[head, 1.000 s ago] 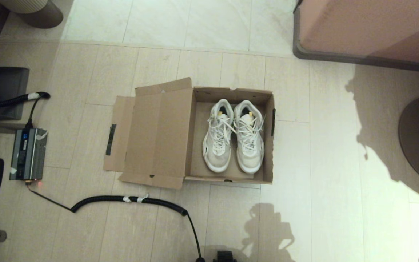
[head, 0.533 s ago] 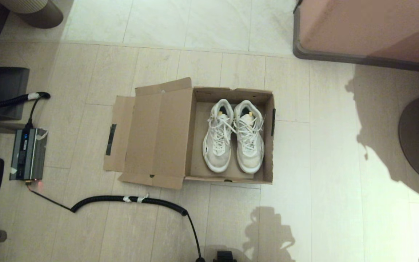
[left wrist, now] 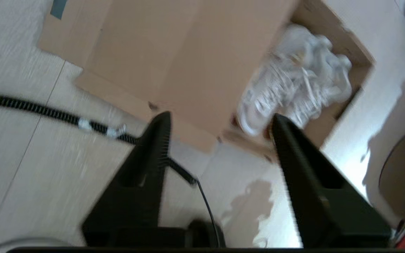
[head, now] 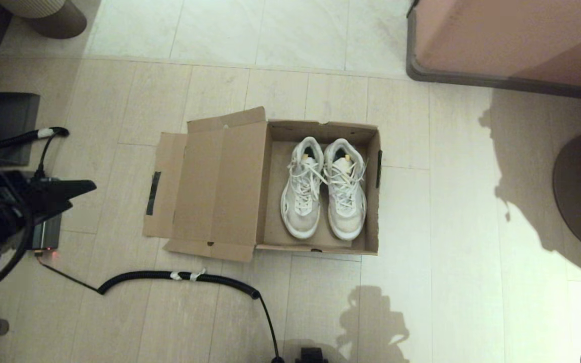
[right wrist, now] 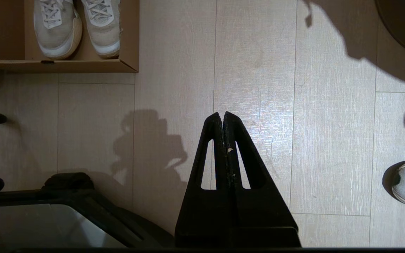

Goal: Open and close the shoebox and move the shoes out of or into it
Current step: Close the shoe box

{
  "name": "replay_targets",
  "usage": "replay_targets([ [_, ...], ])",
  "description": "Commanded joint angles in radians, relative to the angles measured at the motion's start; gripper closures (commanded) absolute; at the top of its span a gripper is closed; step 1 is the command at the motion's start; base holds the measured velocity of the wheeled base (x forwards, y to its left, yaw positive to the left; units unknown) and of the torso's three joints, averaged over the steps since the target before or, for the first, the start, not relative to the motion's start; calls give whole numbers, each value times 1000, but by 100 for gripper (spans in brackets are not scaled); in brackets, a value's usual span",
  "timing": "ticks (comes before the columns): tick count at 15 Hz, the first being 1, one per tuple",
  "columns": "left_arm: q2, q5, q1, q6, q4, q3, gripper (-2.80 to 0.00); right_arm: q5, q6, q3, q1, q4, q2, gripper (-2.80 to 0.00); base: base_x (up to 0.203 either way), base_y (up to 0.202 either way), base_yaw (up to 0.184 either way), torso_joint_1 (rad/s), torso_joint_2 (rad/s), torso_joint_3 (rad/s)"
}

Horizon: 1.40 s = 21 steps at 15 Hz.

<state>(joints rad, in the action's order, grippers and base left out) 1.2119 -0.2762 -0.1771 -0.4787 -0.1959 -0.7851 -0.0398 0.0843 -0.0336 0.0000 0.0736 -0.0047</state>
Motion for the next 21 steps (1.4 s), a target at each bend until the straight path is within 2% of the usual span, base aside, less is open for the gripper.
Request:
replay_targets([
  [1, 268, -116, -107, -4, -159, 0, -280, -2, 2, 1, 0, 0, 6, 0, 0, 0, 0, 0, 0, 0],
  [4, 543, -312, -225, 15, -414, -13, -280, -5, 2, 0, 0, 0, 6, 0, 0, 0, 0, 0, 0, 0],
  [7, 808, -383, -268, 46, -632, -78, -280, -5, 3, 0, -2, 0, 6, 0, 0, 0, 0, 0, 0, 0],
  [10, 1035, -410, -282, 58, -784, -231, -280, -5, 3, 0, -2, 0, 5, 0, 0, 0, 0, 0, 0, 0],
  [13, 1179, -431, -280, 61, -830, -409, -280, -5, 2, 0, -2, 2, 6, 0, 0, 0, 0, 0, 0, 0],
  [21, 1398, -424, -215, 60, -837, -770, -280, -6, 5, 0, -2, 2, 6, 0, 0, 0, 0, 0, 0, 0],
])
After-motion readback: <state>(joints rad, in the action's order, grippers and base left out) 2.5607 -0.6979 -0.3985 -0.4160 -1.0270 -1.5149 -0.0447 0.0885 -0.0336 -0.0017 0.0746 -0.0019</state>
